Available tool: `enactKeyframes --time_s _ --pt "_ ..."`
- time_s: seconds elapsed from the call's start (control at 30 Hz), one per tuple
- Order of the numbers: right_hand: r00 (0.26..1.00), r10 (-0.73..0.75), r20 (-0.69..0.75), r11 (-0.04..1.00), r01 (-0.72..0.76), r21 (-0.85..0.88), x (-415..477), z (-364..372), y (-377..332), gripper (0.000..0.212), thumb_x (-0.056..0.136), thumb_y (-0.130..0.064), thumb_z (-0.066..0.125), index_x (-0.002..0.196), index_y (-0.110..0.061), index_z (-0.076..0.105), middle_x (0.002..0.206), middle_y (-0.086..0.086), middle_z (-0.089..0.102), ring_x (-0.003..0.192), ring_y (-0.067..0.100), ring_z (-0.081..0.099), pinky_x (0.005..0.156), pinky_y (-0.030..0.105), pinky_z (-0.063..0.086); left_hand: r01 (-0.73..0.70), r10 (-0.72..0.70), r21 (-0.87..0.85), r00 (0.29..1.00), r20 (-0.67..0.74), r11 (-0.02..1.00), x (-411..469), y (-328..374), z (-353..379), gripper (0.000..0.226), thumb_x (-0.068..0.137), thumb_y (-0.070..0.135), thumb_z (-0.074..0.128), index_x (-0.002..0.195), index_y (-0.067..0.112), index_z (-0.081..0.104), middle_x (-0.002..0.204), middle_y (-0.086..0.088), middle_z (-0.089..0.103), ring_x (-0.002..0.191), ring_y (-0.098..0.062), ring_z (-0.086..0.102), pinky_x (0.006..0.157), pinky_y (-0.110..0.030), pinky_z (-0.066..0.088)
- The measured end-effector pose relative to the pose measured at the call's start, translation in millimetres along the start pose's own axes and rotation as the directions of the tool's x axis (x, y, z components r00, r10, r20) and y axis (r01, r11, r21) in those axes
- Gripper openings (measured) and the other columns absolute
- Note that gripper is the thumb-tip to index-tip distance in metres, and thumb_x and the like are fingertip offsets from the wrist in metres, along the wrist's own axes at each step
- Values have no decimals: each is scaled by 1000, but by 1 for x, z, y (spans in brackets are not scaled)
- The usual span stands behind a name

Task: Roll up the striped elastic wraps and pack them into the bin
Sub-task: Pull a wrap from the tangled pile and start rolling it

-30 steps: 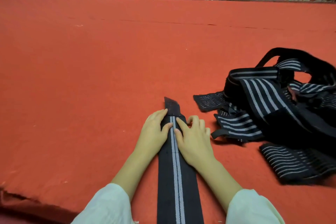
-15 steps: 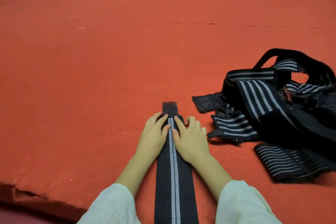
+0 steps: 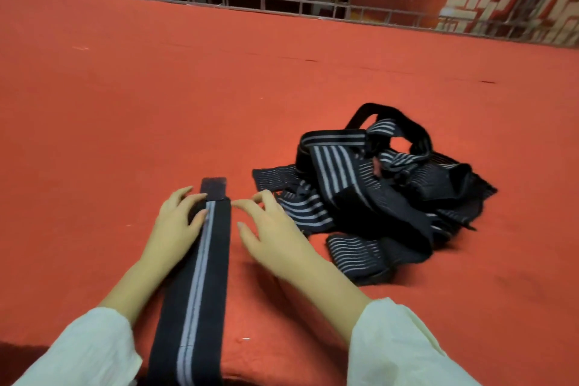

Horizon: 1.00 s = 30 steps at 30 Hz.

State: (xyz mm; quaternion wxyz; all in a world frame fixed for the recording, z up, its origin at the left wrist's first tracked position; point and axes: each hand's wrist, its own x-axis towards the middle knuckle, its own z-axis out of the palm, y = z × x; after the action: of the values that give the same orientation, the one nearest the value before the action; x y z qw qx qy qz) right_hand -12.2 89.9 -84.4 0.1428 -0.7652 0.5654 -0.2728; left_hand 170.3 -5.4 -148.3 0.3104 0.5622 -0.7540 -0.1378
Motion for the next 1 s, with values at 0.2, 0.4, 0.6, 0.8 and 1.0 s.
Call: enactKeyframes --time_s 0.2,0.4,0.6,0.8,1.0 --pt "965 125 -231 986 -147 -80 -68 -60 36 32 87 -21 50 115 -13 64 111 8 52 104 27 55 92 43 46 -269 273 -56 960 68 961 1 80 7 29 89 10 64 118 9 64 120 -9 59 116 -26 52 104 -38 35" --pt "852 286 -439 912 -383 -147 -130 -88 83 30 82 -14 59 110 -13 68 113 9 53 107 29 51 95 48 45 -382 388 -67 897 211 922 -7 144 30 31 92 21 60 122 16 61 123 -3 55 118 -22 49 103 -34 37" --pt "873 211 -439 907 -342 -245 -127 -94 96 42 78 -6 70 119 -15 63 125 11 50 117 29 47 97 46 42 -363 367 -59 906 213 930 -1 149 40 32 94 24 58 125 19 58 127 3 52 119 -18 47 101 -30 37" --pt "909 150 -389 894 -293 -339 -95 -109 103 44 76 -19 68 119 -18 62 121 9 56 111 31 54 84 47 47 -345 354 -81 912 206 935 10 138 35 36 94 26 58 129 23 54 129 8 50 122 -12 45 100 -23 33" --pt "890 273 -365 798 -421 -431 -75 -126 114 45 88 -38 57 132 -31 54 143 -2 44 135 22 34 111 50 17 -412 440 -170 876 196 895 40 176 37 51 92 36 59 140 25 45 140 5 46 132 -13 40 111 -27 28"
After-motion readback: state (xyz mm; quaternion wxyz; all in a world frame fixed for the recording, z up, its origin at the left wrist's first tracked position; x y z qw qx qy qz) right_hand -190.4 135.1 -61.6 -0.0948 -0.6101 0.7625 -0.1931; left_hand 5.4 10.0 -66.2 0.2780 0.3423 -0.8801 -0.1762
